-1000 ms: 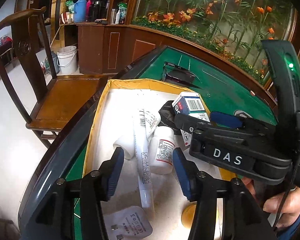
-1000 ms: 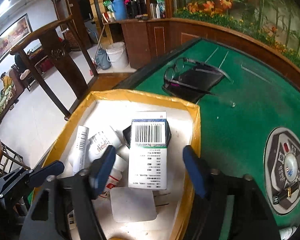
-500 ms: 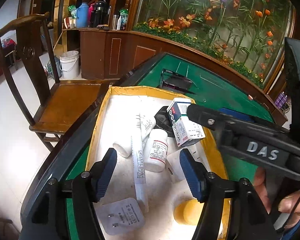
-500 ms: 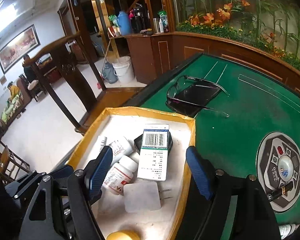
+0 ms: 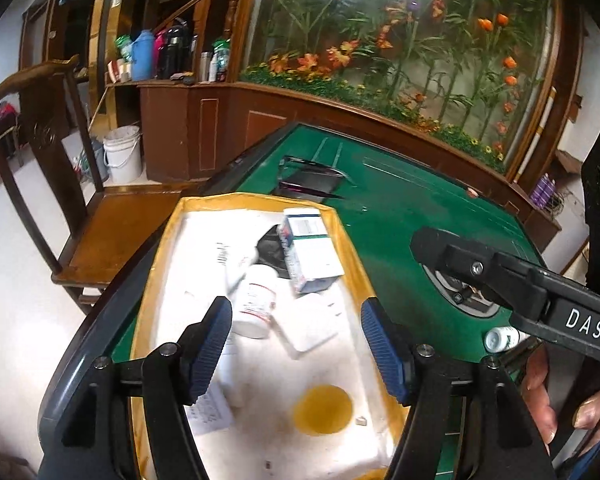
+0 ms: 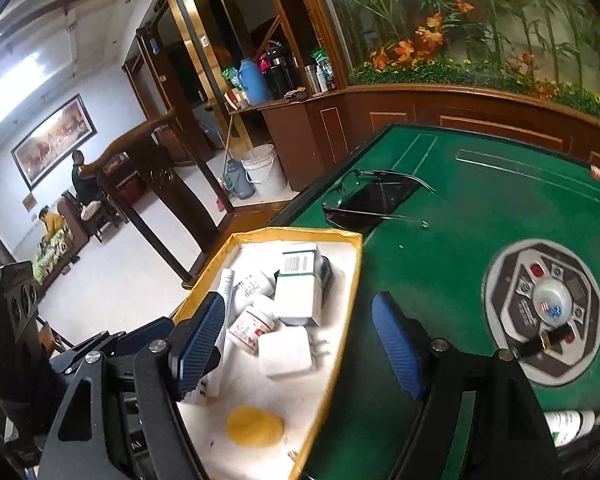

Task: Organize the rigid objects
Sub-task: 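Move both grippers back from the tray to the remaining table items, then grasp a black marker with the left gripper, then grasp the white green-labelled bottle with the right gripper while the left holds the marker, then carry the black marker and white bottle over the tray with both grippers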

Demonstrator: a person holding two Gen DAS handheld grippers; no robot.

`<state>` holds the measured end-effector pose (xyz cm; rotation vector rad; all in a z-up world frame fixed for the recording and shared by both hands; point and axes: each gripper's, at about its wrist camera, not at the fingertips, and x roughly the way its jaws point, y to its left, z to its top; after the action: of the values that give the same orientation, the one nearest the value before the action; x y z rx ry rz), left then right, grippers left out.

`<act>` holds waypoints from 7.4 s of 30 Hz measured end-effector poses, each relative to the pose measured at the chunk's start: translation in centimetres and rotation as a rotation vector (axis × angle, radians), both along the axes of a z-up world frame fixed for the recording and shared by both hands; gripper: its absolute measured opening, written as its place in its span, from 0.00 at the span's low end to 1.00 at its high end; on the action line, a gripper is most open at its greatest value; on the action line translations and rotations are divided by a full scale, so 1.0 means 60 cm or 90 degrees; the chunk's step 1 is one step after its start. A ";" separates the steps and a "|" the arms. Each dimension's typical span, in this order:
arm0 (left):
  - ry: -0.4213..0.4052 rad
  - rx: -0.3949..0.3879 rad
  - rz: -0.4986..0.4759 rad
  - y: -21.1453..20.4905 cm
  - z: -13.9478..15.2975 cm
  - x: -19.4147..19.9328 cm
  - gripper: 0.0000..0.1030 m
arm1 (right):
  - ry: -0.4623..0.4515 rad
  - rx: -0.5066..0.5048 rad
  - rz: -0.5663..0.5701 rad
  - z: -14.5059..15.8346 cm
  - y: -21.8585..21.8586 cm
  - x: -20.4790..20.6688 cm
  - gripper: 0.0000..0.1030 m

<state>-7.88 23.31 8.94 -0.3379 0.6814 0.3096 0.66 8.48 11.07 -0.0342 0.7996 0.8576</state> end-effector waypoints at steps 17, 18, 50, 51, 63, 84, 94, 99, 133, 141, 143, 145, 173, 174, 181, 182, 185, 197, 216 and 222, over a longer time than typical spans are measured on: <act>0.005 0.042 -0.144 -0.168 0.020 0.024 0.69 | 0.042 0.031 -0.090 -0.028 -0.238 0.019 0.73; 0.008 0.043 -0.154 -0.179 0.018 0.027 0.69 | 0.041 0.033 -0.098 -0.029 -0.255 0.019 0.73; 0.087 0.047 -0.258 -0.289 -0.043 0.073 0.69 | 0.045 0.048 -0.293 -0.050 -0.467 0.051 0.73; 0.091 0.044 -0.260 -0.289 -0.046 0.076 0.69 | 0.047 0.047 -0.300 -0.051 -0.471 0.052 0.73; 0.117 0.069 -0.362 -0.354 -0.066 0.140 0.69 | 0.080 0.062 -0.323 -0.057 -0.489 0.061 0.73; 0.173 0.105 -0.397 -0.402 -0.112 0.198 0.16 | 0.089 0.082 -0.329 -0.054 -0.501 0.067 0.73; 0.173 0.052 -0.328 -0.337 -0.109 0.069 0.16 | 0.120 0.064 -0.291 -0.074 -0.478 0.067 0.73; 0.201 0.114 -0.310 -0.352 -0.109 0.093 0.43 | 0.127 0.030 -0.234 -0.091 -0.432 0.058 0.73; 0.157 0.044 -0.281 -0.314 -0.116 0.088 0.14 | 0.044 -0.175 -0.083 -0.085 -0.328 0.094 0.71; 0.157 0.044 -0.281 -0.314 -0.118 0.087 0.15 | 0.128 -0.141 -0.107 -0.100 -0.334 0.105 0.77; 0.157 0.042 -0.282 -0.313 -0.118 0.087 0.15 | 0.202 -0.088 -0.169 -0.109 -0.361 0.119 0.77; 0.156 0.044 -0.281 -0.314 -0.118 0.088 0.15 | 0.277 -0.054 -0.179 -0.124 -0.373 0.123 0.75; 0.152 0.070 -0.277 -0.322 -0.118 0.086 0.14 | 0.115 -0.152 -0.151 -0.146 -0.270 0.103 0.33; 0.150 0.060 -0.275 -0.319 -0.118 0.085 0.14 | 0.128 -0.143 -0.145 -0.148 -0.273 0.107 0.32; 0.100 0.003 -0.264 -0.298 -0.086 0.075 0.14 | 0.126 -0.082 -0.155 -0.121 -0.298 0.091 0.32; 0.095 0.000 -0.260 -0.296 -0.081 0.073 0.14 | 0.122 -0.073 -0.154 -0.116 -0.300 0.087 0.32; 0.087 -0.009 -0.255 -0.291 -0.071 0.070 0.14 | 0.115 -0.057 -0.154 -0.109 -0.305 0.081 0.32; -0.002 -0.047 -0.180 -0.186 0.000 0.013 0.14 | 0.124 0.009 -0.100 -0.079 -0.274 0.044 0.32; 0.020 -0.070 -0.008 -0.014 -0.066 -0.056 0.14 | 0.098 -0.019 0.021 -0.097 -0.007 -0.069 0.33; 0.032 -0.049 -0.006 -0.015 -0.076 -0.048 0.14 | 0.056 -0.064 0.017 -0.113 0.019 -0.079 0.33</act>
<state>-10.75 22.44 4.35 -0.4018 0.7454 0.2835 -4.08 9.64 4.31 -0.0975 0.9259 0.8477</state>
